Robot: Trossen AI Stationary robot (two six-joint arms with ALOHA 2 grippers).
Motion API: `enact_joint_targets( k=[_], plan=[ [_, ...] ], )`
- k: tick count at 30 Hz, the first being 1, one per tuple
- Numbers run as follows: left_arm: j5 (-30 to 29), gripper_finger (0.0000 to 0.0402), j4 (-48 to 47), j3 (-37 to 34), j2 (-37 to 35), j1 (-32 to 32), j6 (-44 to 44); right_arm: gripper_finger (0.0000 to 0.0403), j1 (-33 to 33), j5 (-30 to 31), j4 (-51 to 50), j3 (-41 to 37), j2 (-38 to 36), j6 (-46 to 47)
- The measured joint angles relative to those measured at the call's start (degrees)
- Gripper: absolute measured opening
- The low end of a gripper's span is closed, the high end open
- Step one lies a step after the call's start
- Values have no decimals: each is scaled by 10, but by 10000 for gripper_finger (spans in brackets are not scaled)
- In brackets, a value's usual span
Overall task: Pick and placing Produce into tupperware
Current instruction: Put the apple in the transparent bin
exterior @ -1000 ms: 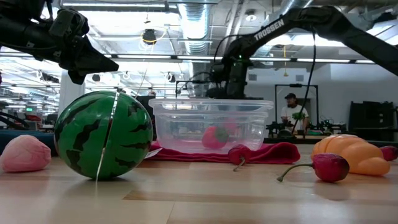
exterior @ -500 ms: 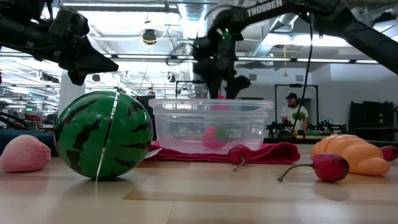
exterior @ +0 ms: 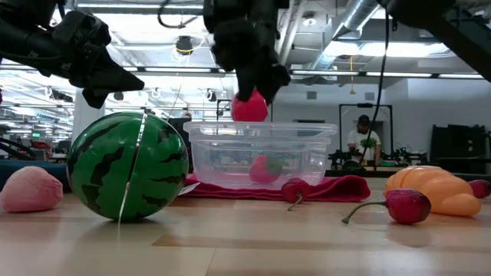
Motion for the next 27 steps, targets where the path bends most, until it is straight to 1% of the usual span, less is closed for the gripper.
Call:
enact_joint_targets(
  k=[4,7,14,22,27],
  plan=[
    [-1,0,0,0,0,0,1,301,43,2,-12,0,0,16],
    [-1,0,0,0,0,0,1,301,71,25,-21,0,0,25],
    [-1,0,0,0,0,0,0,301,114,40,-9,-2,0,49],
    [6,0,0,0,0,0,-1,301,150,43,21,-65,2,62],
    [6,0,0,0,0,0,0,301,150,56,23,-88,1,64]
  ],
)
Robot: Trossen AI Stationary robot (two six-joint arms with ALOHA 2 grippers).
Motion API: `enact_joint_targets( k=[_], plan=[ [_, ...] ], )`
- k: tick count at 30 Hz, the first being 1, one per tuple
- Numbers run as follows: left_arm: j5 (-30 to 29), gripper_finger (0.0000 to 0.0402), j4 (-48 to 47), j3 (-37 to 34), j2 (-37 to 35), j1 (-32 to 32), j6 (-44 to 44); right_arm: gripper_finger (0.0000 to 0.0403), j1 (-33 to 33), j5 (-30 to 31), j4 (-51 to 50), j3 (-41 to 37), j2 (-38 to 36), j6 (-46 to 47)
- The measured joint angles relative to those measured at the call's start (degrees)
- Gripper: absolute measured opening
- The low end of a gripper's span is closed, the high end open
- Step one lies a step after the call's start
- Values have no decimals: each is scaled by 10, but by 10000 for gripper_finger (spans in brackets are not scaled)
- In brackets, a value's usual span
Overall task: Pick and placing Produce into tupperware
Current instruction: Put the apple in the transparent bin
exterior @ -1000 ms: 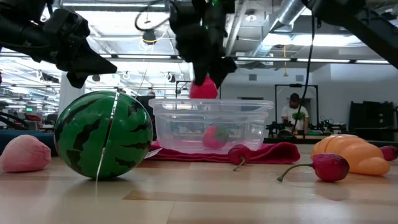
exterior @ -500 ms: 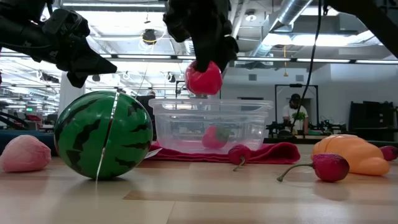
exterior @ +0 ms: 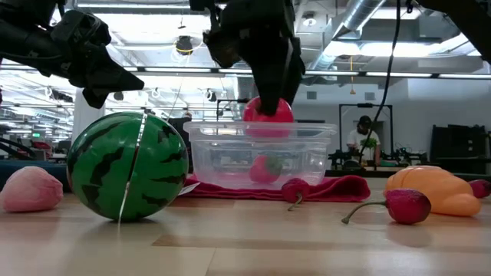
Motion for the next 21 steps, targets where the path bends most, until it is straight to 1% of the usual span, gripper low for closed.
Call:
enact_joint_targets(
  k=[7,15,17,21],
  plan=[
    [0,0,0,0,0,0,0,301,-1,3,7,-22,0,-7],
    [0,0,0,0,0,0,1,301,0,2,13,-23,0,-18],
    [0,0,0,0,0,0,1,302,0,-5,13,-23,0,-36],
    [0,0,0,0,0,0,1,316,0,-43,19,-23,0,-65]
  ],
)
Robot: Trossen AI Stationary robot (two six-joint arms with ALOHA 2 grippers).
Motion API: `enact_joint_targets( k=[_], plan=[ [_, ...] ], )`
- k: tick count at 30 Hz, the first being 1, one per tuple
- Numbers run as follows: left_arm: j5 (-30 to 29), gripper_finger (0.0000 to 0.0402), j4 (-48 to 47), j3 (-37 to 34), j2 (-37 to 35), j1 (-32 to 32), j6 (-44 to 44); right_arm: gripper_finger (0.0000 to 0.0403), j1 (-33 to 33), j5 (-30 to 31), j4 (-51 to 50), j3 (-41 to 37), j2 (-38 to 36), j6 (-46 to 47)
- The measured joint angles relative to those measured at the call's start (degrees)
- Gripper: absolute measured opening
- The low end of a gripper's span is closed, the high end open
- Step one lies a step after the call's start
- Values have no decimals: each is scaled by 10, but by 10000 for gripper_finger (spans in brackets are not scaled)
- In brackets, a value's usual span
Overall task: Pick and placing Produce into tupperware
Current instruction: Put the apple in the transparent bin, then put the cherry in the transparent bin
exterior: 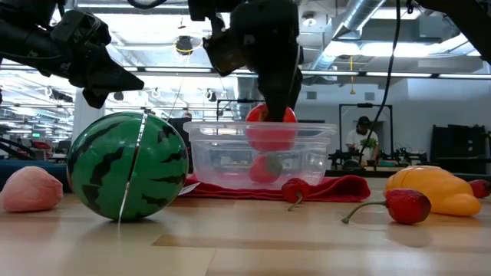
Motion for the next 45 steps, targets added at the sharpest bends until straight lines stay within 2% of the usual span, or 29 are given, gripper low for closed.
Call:
enact_joint_targets(
  k=[5,13,21,25,29,32,38,45],
  plan=[
    [0,0,0,0,0,0,0,355,-3,-28,2,0,0,-8],
    [0,0,0,0,0,0,0,398,-27,77,-27,0,0,22],
    [0,0,-14,0,0,0,-1,392,-66,96,-27,0,-38,9],
    [0,0,-15,0,0,0,-1,389,-91,97,-15,0,-80,-8],
    [0,0,-15,0,0,0,11,388,-113,85,18,0,-126,-39],
    [-2,0,1,0,0,-7,31,388,-126,51,52,0,-162,-70],
    [2,0,73,0,0,-56,100,384,-131,29,104,-2,-223,-122],
    [-22,0,98,0,0,-116,142,384,-132,27,98,-3,-302,-152]
  ],
)
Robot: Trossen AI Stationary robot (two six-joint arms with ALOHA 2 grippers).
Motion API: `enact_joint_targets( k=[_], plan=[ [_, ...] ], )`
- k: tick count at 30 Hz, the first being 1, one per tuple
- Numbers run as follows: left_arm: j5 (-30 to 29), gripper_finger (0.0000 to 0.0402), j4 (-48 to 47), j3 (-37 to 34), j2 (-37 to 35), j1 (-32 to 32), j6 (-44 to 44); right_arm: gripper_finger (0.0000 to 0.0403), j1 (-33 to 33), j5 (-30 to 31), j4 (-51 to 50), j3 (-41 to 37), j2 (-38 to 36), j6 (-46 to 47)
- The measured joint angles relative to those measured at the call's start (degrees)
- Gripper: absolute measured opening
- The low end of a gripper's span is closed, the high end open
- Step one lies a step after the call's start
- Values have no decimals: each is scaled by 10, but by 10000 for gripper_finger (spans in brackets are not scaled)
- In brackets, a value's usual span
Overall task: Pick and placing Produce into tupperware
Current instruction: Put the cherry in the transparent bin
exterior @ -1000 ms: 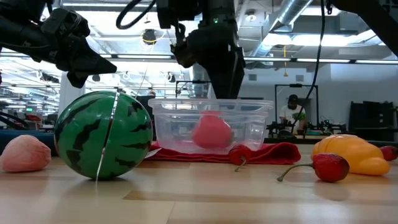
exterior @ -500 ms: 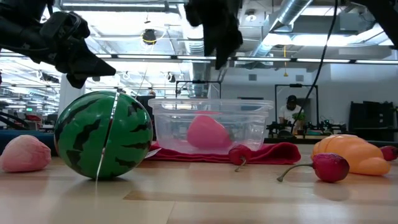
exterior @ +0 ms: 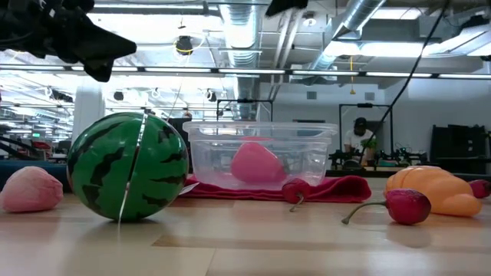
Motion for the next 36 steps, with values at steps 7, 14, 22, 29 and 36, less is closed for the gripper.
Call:
enact_joint_targets(
  k=[7,14,22,29,36],
  plan=[
    [-57,0,2,0,0,-29,10,383,-8,-32,8,0,-84,-12],
    [69,0,121,-33,0,-53,75,383,30,-99,83,-7,-139,-34],
    [45,0,167,-72,-44,-53,65,383,77,-115,204,-212,-268,-4],
    [47,0,154,-74,-68,-53,66,383,101,-103,406,-506,-434,32],
    [32,0,117,-74,-68,-53,73,383,90,-67,467,-715,-546,108]
  ],
)
